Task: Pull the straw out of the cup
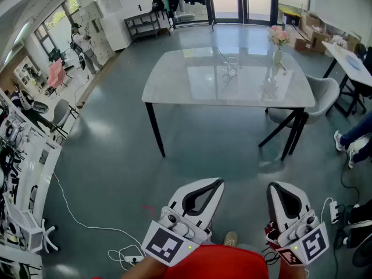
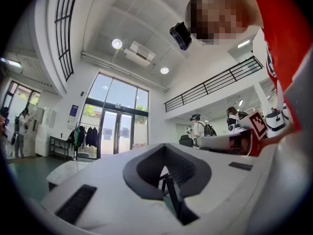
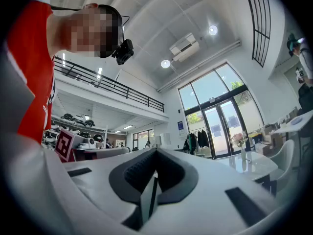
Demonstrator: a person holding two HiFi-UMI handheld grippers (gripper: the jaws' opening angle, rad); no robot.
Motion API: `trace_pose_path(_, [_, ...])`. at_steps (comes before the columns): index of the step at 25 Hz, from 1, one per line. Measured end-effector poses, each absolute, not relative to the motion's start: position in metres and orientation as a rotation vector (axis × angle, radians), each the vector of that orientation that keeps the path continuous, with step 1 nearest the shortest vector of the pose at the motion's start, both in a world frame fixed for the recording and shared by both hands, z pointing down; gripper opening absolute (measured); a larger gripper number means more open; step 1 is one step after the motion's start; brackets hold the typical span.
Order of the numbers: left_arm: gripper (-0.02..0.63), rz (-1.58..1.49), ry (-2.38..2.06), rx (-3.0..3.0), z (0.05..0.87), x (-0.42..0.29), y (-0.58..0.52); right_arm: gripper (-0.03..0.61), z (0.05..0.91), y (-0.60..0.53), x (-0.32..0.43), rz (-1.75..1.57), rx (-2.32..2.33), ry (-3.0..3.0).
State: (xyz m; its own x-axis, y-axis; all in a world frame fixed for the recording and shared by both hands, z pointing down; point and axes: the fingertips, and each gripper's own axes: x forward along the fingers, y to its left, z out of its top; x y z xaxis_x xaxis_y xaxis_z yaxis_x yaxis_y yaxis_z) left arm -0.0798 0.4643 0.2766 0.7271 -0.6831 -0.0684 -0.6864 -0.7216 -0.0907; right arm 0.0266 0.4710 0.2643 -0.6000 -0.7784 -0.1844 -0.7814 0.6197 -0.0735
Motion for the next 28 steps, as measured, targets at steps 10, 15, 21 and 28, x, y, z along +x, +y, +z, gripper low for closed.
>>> trace_pose_path(10, [0.012,0.041,1.140,-2.806,0.280,-0.071,0.461,-0.009,0.268,0.466,0.036,0.018,-1.267,2.647])
trace_pose_path(15, [0.012,0.038,1.161,-2.805,0.280,-0.065,0.455,-0.008,0.268,0.461,0.042,0.002,-1.245,2.648])
trace_pose_path(21, [0.012,0.059,1.228,-2.819,0.283,-0.057,0.442,-0.008,0.268,0.451,0.056,0.009,-1.241,2.649])
trace_pose_path(28, [0.012,0.158,1.277,-2.764,0.270,-0.034,0.427,-0.008,0.262,0.440,0.076,0.044,-1.200,2.673])
